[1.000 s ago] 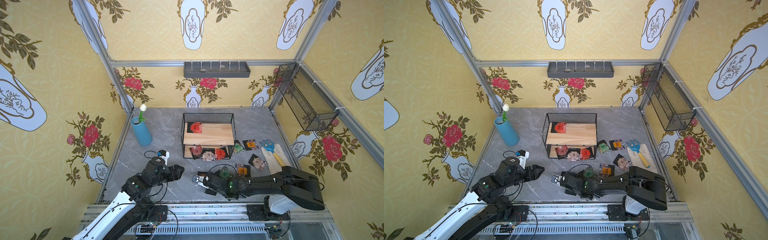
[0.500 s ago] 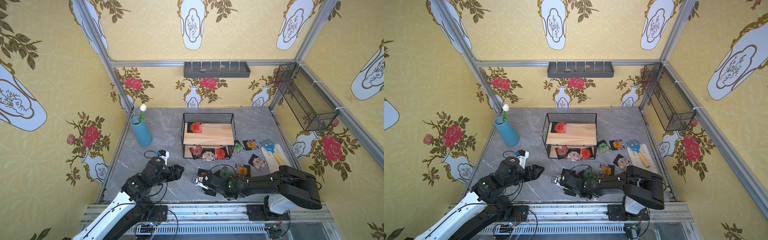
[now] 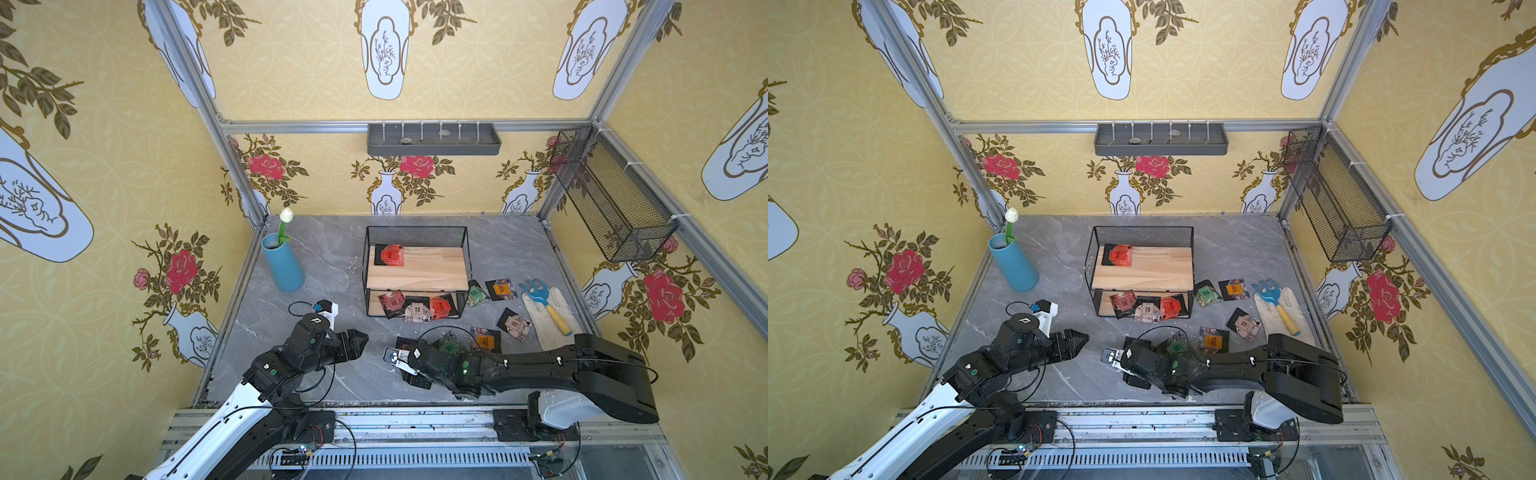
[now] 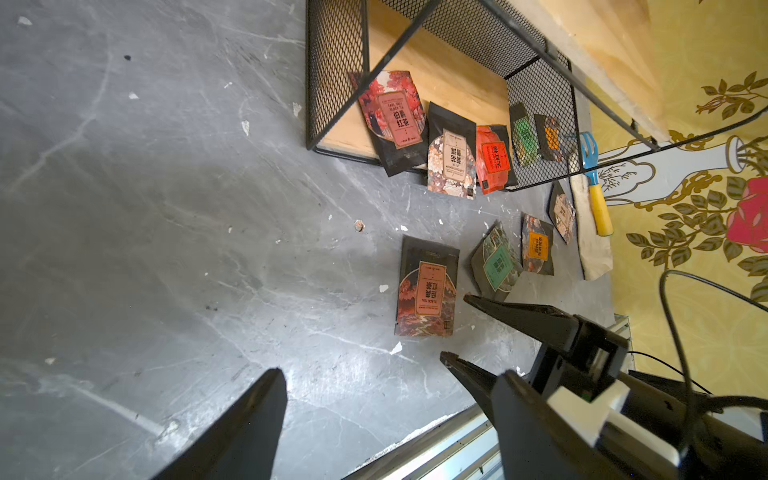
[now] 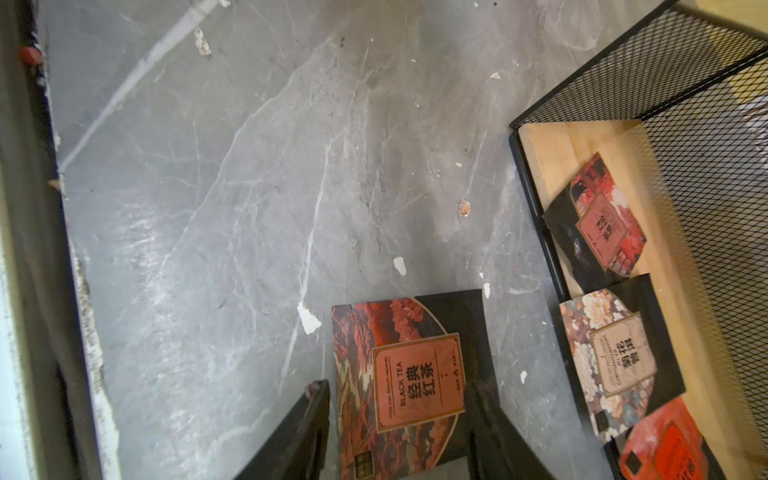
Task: Remove the tea bags from the shelf
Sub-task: Place the tea bag at the center of the board, then pick up the tea bag from the shelf.
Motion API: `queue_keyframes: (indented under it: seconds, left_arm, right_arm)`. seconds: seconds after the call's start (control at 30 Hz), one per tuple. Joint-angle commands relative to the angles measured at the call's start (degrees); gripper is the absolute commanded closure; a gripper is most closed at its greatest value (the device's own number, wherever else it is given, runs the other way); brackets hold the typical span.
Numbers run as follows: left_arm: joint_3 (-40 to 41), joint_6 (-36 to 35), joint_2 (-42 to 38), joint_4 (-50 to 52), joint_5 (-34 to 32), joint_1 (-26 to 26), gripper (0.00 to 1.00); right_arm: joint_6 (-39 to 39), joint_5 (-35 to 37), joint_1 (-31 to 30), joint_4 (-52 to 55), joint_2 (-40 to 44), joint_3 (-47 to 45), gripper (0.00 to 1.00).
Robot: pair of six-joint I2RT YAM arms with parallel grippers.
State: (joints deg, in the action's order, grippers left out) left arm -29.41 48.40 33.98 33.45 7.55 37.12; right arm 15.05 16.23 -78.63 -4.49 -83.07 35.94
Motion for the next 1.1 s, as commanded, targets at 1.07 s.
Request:
queue_keyframes:
  seconds: [1.07]
  left_arm:
    - [-6.1,-6.9,6.0,-7.2,9.4,-17.1,0.11]
  right_arm:
    - [-17.3,-3.8,18.7,12.9,2.1,24.8,0.35]
